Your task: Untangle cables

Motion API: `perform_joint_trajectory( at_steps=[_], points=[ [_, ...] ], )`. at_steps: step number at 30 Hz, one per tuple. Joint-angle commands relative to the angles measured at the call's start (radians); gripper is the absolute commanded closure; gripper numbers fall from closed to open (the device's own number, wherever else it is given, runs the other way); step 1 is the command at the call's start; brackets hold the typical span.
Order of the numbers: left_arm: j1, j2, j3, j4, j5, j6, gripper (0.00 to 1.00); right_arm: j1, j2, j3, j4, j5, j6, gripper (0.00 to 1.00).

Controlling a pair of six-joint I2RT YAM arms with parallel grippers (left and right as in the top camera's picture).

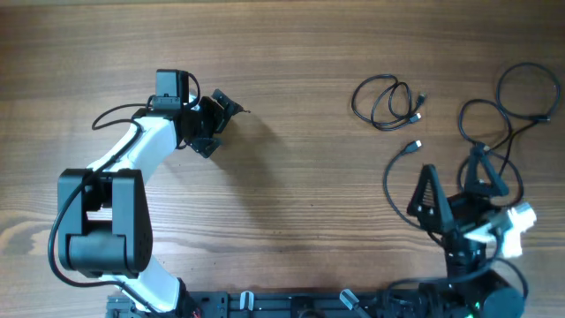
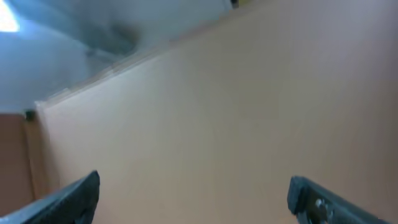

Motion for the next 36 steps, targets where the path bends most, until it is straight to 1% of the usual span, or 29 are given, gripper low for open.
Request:
perform_joint_trajectory(
  at_steps=[1,4,5,7,8,11,15,17,19,36],
  points=[
    [0.001,-0.023,0.001,0.0,0.008,0.006,0.0,0.001,-0.011,-0.089,0.129,-0.01,-0.028,0.0],
    [0.001,-0.023,0.001,0.0,0.008,0.006,0.0,0.002,-0.011,-0.089,0.078,-0.008,-0.053,0.0],
    [0.001,-0.023,0.001,0.0,0.008,0.006,0.0,0.002,-0.011,-0.089,0.028,-0.008,-0.073,0.0],
    [0.001,-0.023,0.001,0.0,0.008,0.006,0.0,0.002,-0.011,-0.089,-0.105,0.0,-0.085,0.0],
    [0.001,-0.023,0.001,0.0,0.008,0.006,0.0,0.002,-0.011,-0.089,-0.235,0.0,-0.086,0.0],
    [0.001,-0.023,0.001,0.0,0.008,0.006,0.0,0.002,-0.011,-0.089,-0.505,0.034,-0.081,0.0],
    [0.001,-0.023,0.001,0.0,0.008,0.006,0.0,0.002,-0.011,-0.089,-0.498,0.029,-0.233,0.0],
    [0.001,-0.023,0.001,0.0,0.008,0.006,0.0,0.002,-0.011,-0.089,-0.499,0.029,-0.289,0.0],
    [0.001,-0.023,0.001,0.0,0.008,0.006,0.0,0.002,-0.011,-0.089,-0.499,0.027,-0.316,0.0],
    [0.001,-0.023,0.001,0.0,0.008,0.006,0.0,0.001,-0.011,-0.089,-0.499,0.025,-0.316,0.0]
  ],
)
